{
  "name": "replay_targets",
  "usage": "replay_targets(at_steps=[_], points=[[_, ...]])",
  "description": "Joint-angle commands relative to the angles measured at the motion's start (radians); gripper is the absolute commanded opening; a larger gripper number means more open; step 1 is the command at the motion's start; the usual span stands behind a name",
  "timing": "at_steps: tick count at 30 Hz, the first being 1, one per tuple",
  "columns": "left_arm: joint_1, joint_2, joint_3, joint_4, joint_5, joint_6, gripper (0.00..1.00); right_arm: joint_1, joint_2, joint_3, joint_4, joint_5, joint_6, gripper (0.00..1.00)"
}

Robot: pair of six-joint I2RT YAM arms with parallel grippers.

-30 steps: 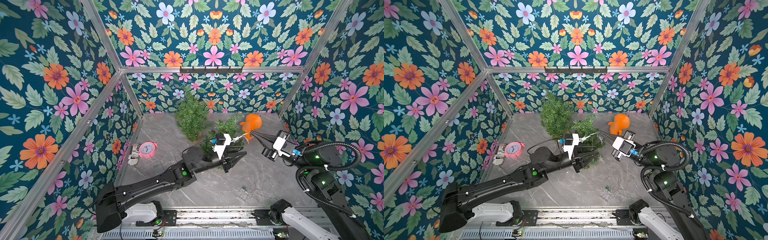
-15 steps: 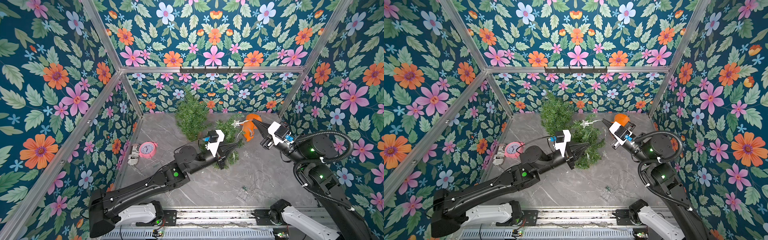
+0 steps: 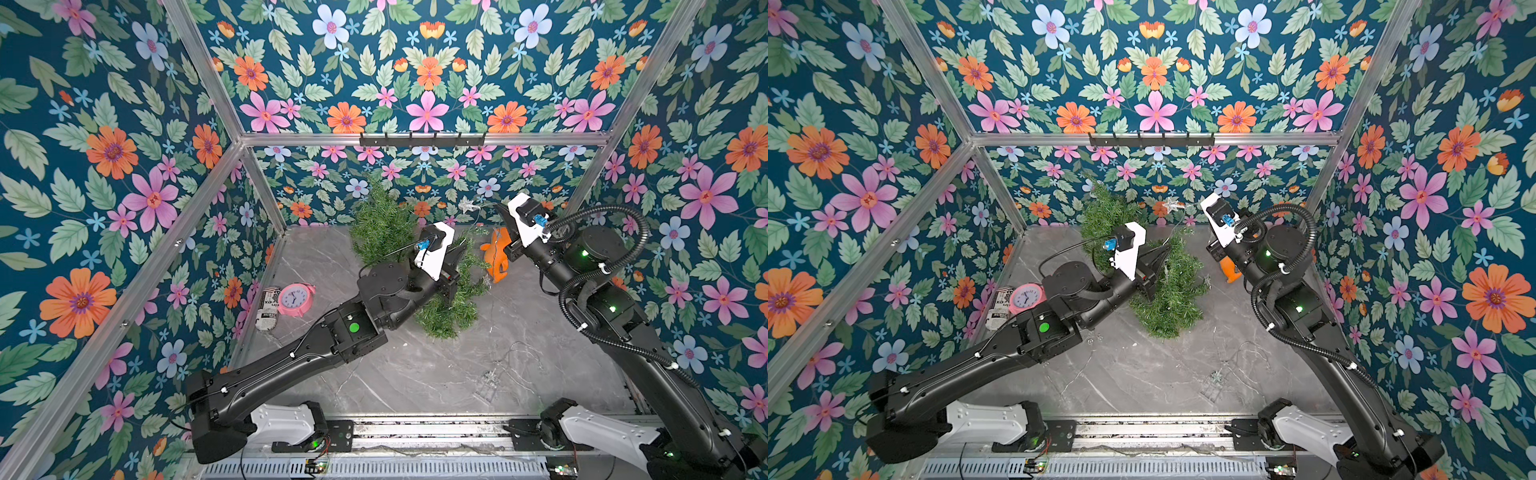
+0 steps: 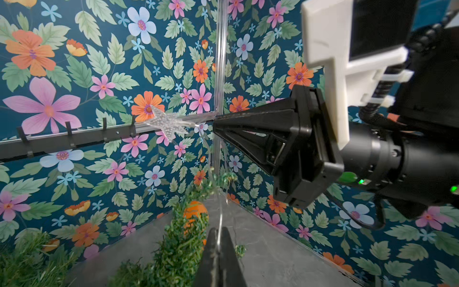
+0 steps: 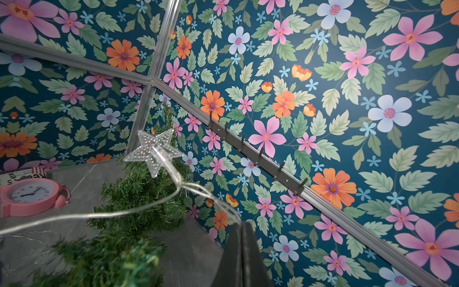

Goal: Wrap string light around the christmas tree
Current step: Pick up the light string from the center of the board, then wrap the light string around the Christmas tree.

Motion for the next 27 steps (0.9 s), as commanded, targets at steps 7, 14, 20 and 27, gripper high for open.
replay_targets(at_steps=[7, 14, 20, 27], points=[[0.136, 0.025, 0.031, -0.108, 0.098, -0.163, 0.0, 0.0, -0.004, 0.004, -0.127, 0.053, 0.077, 0.0], [0.146, 0.034, 0.034, -0.153, 0.162, -0.207, 0.0, 0.022, -0.054, -0.004, -0.305, 0.07, 0.175, 0.0], [0.147, 0.009, 0.01, -0.19, 0.165, -0.213, 0.0, 0.113, -0.1, -0.04, -0.422, 0.115, 0.161, 0.0], [0.146, -0.002, -0.033, -0.173, 0.177, -0.225, 0.0, 0.124, -0.114, -0.087, -0.414, 0.047, 0.235, 0.0]])
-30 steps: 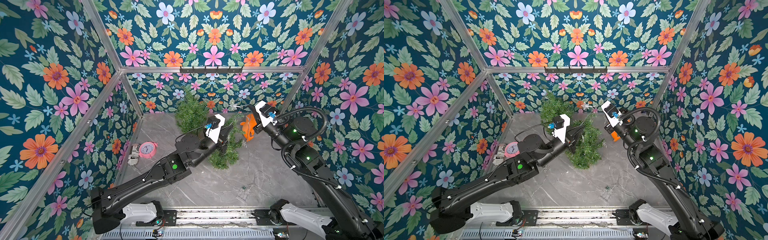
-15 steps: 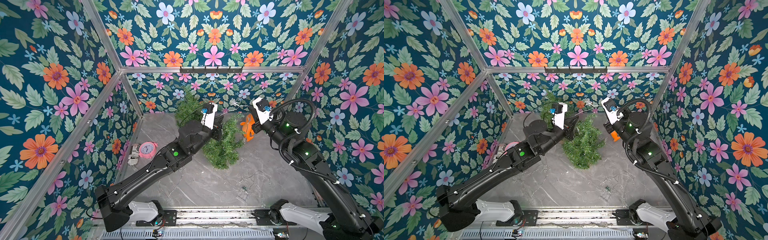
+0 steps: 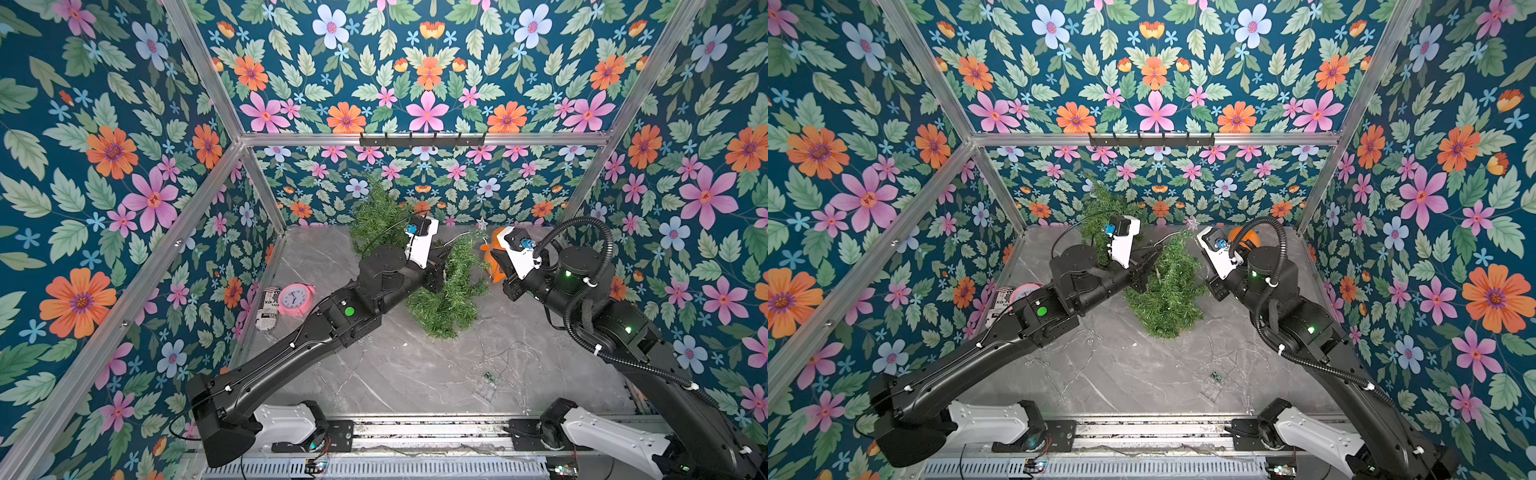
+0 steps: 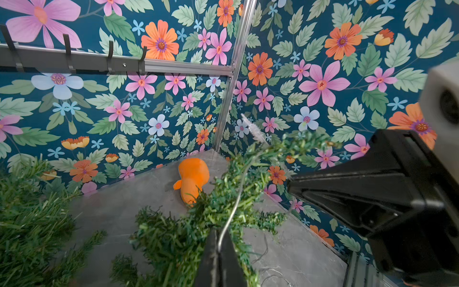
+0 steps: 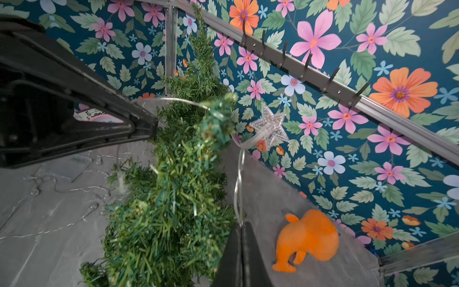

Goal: Wrap string light around the christmas tree
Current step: Wrap the light string around the Christmas tree.

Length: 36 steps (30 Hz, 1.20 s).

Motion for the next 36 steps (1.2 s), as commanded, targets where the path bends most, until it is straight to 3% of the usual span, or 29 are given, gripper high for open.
replay_targets(at_steps=[1, 14, 18, 21, 25, 27, 33, 36], points=[[0.001, 0.002, -0.015, 0.017, 0.012, -0.005, 0.0, 0.003, 0.002, -0.013, 0.009, -0.037, 0.046, 0.0], [0.001, 0.034, -0.041, 0.088, -0.021, -0.015, 0.0, 0.003, -0.002, -0.065, 0.151, -0.121, 0.142, 0.08], [0.001, 0.017, -0.051, 0.102, -0.065, -0.006, 0.14, 0.003, -0.003, -0.077, 0.201, -0.145, 0.18, 0.15], [0.001, -0.002, -0.066, 0.117, -0.089, -0.001, 0.31, 0.003, 0.0, -0.08, 0.22, -0.161, 0.196, 0.32], [0.001, -0.021, -0.078, 0.121, -0.114, 0.01, 0.46, 0.002, -0.009, -0.082, 0.225, -0.135, 0.181, 0.48], [0.001, -0.028, -0.087, 0.121, -0.13, 0.011, 0.48, 0.003, -0.022, -0.079, 0.215, -0.119, 0.171, 0.55], [0.001, -0.045, -0.097, 0.111, -0.164, 0.026, 0.53, 0.002, -0.116, -0.119, 0.181, -0.111, 0.131, 0.9], [0.002, -0.076, -0.11, 0.103, -0.18, 0.04, 0.56, 0.002, -0.211, -0.216, 0.212, -0.158, 0.051, 0.94]])
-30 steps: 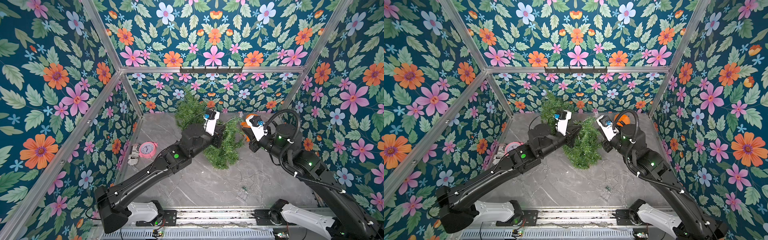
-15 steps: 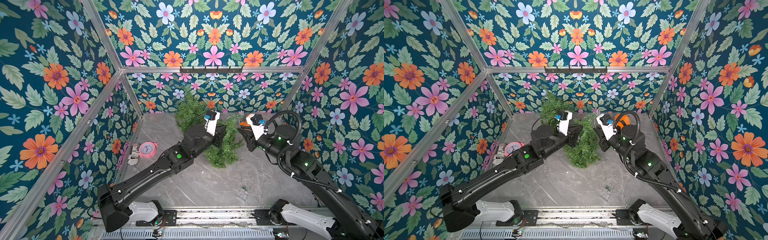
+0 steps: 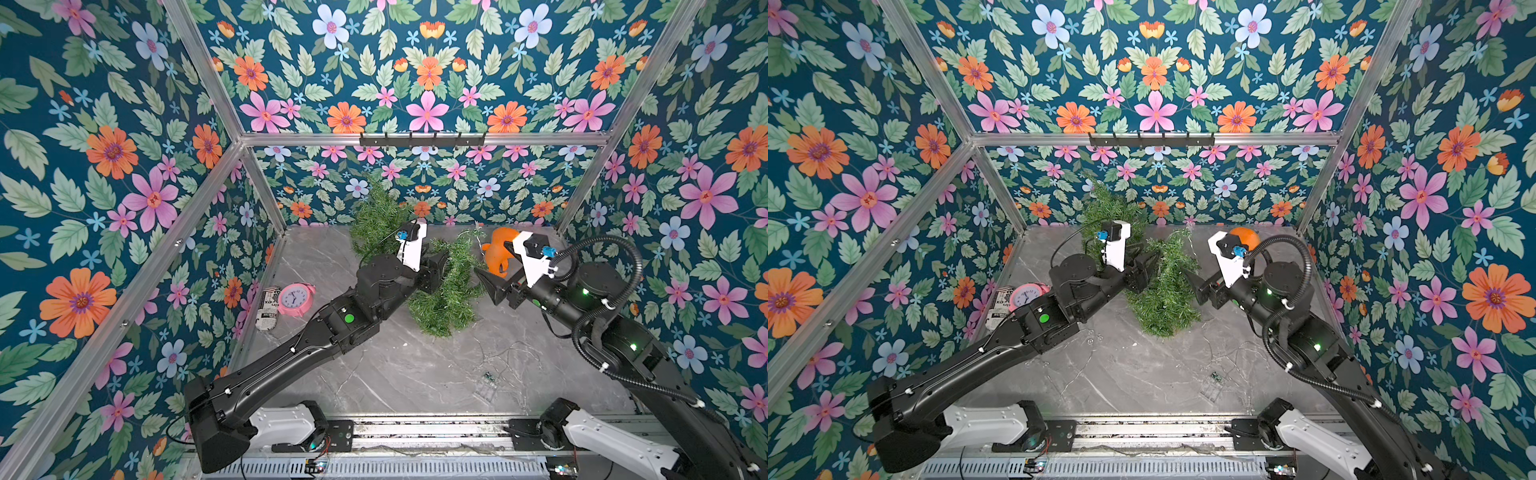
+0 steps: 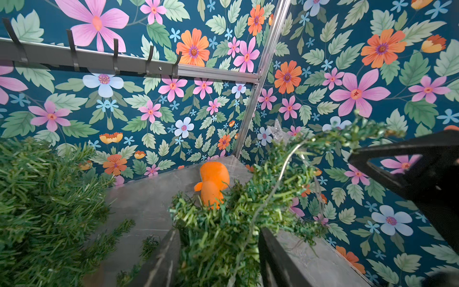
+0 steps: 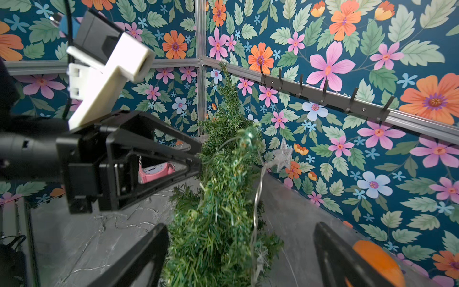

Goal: Wrap string light around the christmas tree
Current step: Wrap the light string around the Christmas tree.

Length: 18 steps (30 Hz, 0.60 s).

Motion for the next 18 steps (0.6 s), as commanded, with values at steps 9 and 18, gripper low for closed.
replay_targets(at_steps=[9, 18], points=[[0.001, -0.253, -0.17, 0.021, -0.099, 0.04, 0.62, 0.001, -0.317, -0.351, 0.032, 0.031, -0.298, 0.93], [0.001, -0.404, -0.347, -0.004, -0.161, 0.072, 0.66, 0.001, -0.331, -0.476, -0.236, -0.051, -0.557, 0.91]])
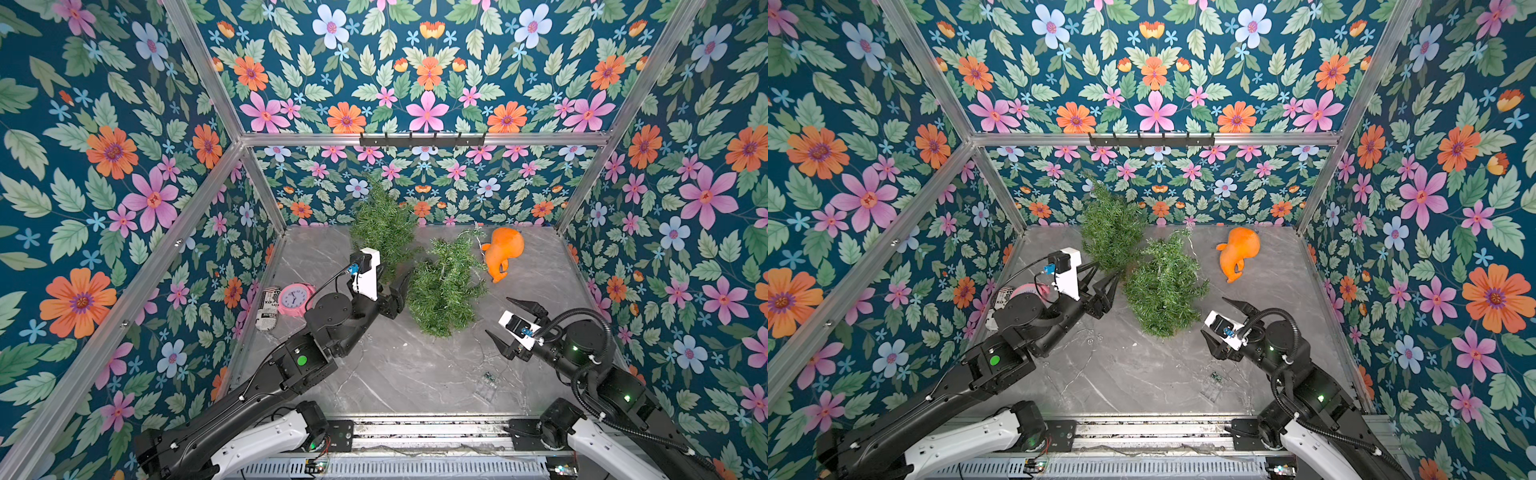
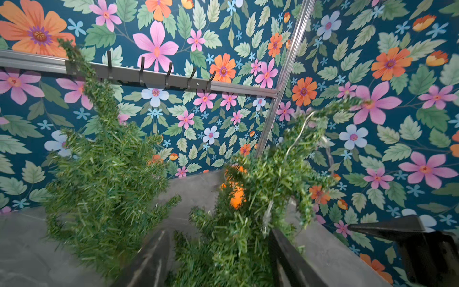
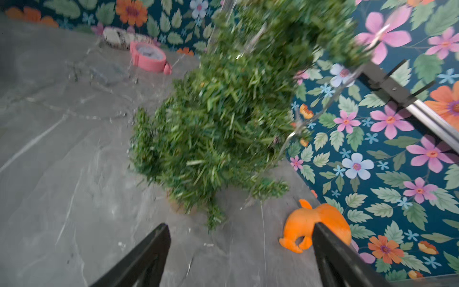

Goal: Wrap string light around the christmas tree
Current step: Wrap the light string around the Christmas tree.

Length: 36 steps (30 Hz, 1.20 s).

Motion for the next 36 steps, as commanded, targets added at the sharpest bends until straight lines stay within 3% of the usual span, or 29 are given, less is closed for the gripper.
replay_targets(at_steps=[1, 6, 8, 10, 13, 14, 18, 24, 29, 33, 36], points=[[0.001, -0.031, -0.038, -0.01, -0.062, 0.043, 0.66, 0.001, 0.017, -0.012, -0.122, -0.032, -0.076, 0.91], [0.001, -0.044, -0.111, 0.004, -0.206, 0.166, 0.67, -0.024, 0.082, -0.069, -0.072, 0.024, -0.004, 0.92], [0.002, -0.03, -0.123, 0.008, -0.304, 0.208, 0.72, -0.101, 0.125, -0.068, -0.051, -0.034, 0.042, 0.9], [0.02, -0.026, -0.132, 0.019, -0.335, 0.241, 0.77, -0.238, 0.181, -0.071, -0.01, -0.177, 0.098, 0.83], [0.075, -0.053, -0.149, 0.034, -0.277, 0.219, 0.8, -0.402, 0.266, -0.091, 0.034, -0.401, 0.043, 0.8], [0.089, -0.063, -0.158, 0.045, -0.25, 0.214, 0.8, -0.41, 0.288, -0.106, 0.046, -0.414, 0.0, 0.83], [0.134, -0.089, -0.191, 0.074, -0.204, 0.176, 0.83, -0.424, 0.402, -0.194, 0.154, -0.406, -0.128, 0.9], [0.223, -0.102, -0.191, 0.062, -0.089, 0.115, 0.84, -0.491, 0.581, -0.192, 0.305, -0.459, -0.112, 0.88], [0.23, -0.08, -0.168, 0.022, -0.082, 0.108, 0.84, -0.517, 0.721, -0.198, 0.431, -0.436, -0.172, 0.87], [0.231, -0.084, -0.165, 0.012, -0.089, 0.1, 0.83, -0.522, 0.804, -0.151, 0.384, -0.445, -0.273, 0.89], [0.234, -0.094, -0.17, 0.02, -0.082, 0.103, 0.83, -0.529, 0.869, -0.143, 0.451, -0.425, -0.307, 0.89]])
